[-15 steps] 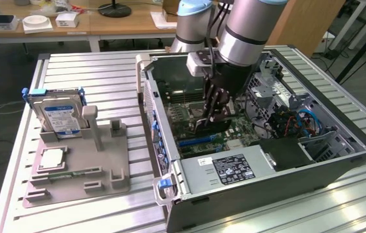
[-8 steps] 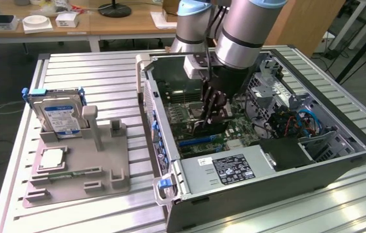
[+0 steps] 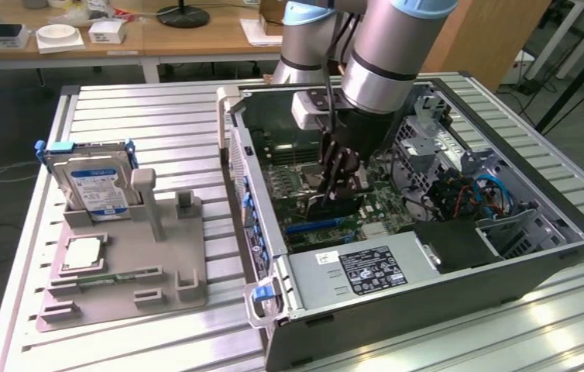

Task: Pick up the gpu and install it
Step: 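Insert the gpu into the slot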

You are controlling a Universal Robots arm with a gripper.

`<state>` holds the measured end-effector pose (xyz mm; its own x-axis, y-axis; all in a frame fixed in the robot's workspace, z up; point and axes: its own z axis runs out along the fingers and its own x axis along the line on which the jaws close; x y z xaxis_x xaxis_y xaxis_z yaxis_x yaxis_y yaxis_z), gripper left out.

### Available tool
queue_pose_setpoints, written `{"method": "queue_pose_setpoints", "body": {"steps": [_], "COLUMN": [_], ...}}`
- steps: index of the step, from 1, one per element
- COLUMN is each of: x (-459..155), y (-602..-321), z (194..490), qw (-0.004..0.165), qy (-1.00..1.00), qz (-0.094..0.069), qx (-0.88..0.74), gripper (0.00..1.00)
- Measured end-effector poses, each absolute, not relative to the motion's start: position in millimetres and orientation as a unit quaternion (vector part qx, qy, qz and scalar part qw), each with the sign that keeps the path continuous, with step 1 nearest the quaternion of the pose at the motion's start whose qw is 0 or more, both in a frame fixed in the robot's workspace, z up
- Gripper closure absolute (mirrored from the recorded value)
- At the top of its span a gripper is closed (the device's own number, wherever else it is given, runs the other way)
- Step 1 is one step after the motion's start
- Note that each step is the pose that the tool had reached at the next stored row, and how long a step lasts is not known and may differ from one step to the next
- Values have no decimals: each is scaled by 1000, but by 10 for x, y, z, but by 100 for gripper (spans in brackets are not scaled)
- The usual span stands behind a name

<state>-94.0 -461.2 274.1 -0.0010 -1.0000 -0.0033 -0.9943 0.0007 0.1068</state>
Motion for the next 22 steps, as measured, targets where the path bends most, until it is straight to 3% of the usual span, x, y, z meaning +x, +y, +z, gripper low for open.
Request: {"method": "queue_pose_setpoints", "body": {"steps": [22], "x": [-968], "y": [-4579], "z": [2610], "qw": [37], "qy": [-707], "qz": [-39], "qx": [705], "gripper": [74]}}
